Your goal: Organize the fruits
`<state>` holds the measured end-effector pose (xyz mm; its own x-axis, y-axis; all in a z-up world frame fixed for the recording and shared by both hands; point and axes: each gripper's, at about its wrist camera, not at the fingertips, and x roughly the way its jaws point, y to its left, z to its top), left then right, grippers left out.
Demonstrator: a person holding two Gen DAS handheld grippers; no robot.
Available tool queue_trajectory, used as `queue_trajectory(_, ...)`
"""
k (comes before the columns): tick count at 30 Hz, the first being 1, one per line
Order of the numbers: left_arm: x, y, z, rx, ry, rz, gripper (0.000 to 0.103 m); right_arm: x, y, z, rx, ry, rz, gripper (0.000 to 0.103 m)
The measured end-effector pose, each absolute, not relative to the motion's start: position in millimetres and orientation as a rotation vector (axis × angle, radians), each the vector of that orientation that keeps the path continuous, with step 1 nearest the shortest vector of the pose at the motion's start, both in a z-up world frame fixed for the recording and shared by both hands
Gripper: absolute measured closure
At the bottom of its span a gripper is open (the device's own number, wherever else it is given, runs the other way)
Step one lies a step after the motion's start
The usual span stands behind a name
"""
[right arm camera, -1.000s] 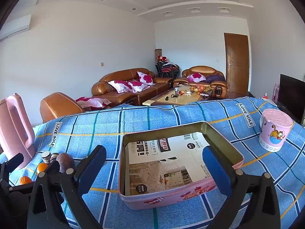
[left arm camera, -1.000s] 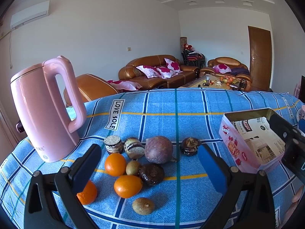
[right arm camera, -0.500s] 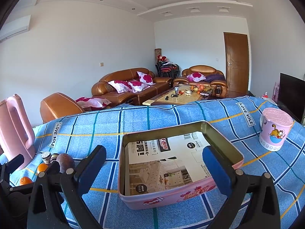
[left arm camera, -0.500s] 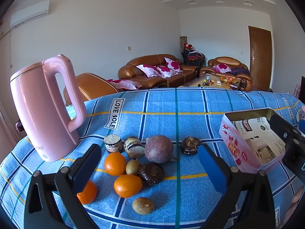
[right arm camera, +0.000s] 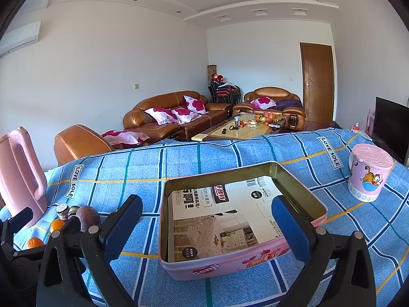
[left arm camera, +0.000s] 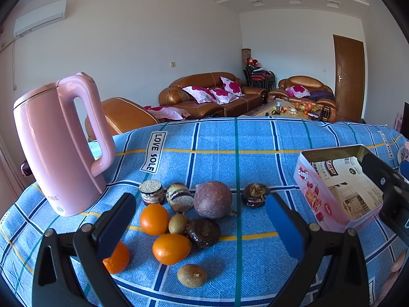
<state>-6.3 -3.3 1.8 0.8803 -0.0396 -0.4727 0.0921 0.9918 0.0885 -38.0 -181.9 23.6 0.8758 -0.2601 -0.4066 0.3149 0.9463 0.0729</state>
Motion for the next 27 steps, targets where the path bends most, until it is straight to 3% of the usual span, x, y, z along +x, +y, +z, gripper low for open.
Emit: queue_trajectory(27,-9.8,-2.8,-1.7,0.102,0.506,-0.083,0.0,-39.1,-178.3,24.3,0.137,0.403,-0.268,0.001)
